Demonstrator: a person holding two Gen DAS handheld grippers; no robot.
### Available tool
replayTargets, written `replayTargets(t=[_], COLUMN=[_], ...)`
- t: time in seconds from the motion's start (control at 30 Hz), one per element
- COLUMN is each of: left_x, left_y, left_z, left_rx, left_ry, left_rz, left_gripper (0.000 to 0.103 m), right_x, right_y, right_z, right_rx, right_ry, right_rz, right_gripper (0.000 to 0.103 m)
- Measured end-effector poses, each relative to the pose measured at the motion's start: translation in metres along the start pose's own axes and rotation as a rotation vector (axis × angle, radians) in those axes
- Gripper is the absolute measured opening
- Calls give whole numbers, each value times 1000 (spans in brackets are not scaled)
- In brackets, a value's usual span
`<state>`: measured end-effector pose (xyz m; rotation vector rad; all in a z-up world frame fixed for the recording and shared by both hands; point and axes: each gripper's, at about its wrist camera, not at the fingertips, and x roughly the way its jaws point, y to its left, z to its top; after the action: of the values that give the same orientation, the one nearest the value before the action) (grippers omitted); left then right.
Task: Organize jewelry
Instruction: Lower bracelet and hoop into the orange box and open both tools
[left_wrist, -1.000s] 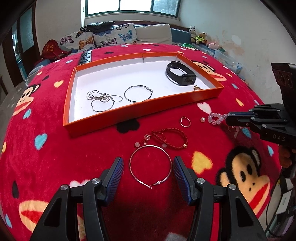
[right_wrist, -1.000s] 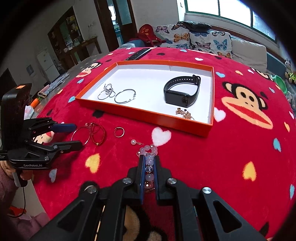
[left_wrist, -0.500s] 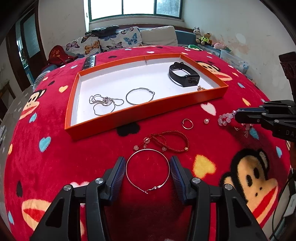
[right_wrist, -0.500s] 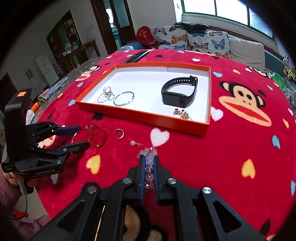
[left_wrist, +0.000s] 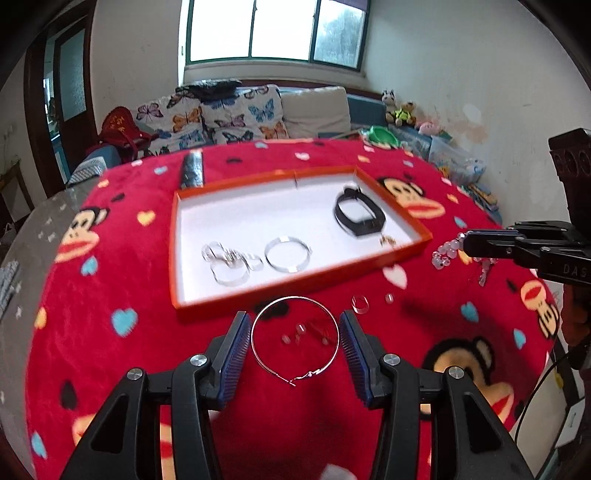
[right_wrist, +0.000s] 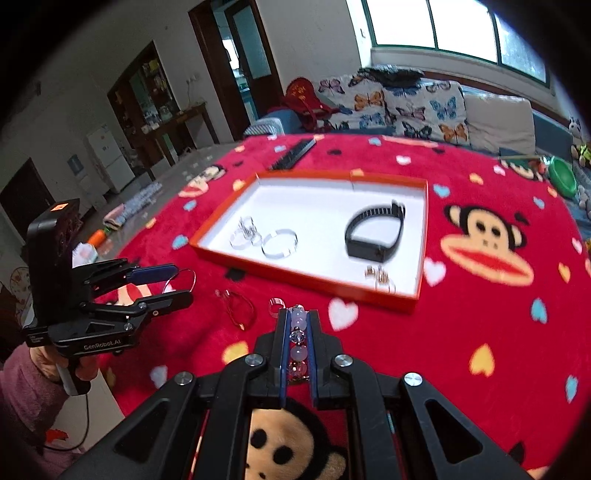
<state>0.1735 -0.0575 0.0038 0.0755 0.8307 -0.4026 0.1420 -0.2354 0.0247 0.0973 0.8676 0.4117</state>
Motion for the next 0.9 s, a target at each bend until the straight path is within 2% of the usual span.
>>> replayTargets(t=[0.17, 0.4, 0.67, 0.9], left_x=[-4, 27, 80, 107], left_y=[15, 40, 62, 51], left_z=[26, 59, 69, 71], left_rx=[14, 15, -14, 7], left_ry=[-25, -9, 53, 73], left_rz=[22, 47, 26, -13], left_gripper=[52, 52, 52, 52], right_x=[-2, 22, 74, 102], right_y=[2, -6, -19, -28], right_z=[30, 66, 71, 64], right_rx=[-9, 28, 71, 105], right_ry=[-41, -63, 20, 96], right_rz=[5, 31, 23, 26], right_gripper=[10, 10, 10, 10])
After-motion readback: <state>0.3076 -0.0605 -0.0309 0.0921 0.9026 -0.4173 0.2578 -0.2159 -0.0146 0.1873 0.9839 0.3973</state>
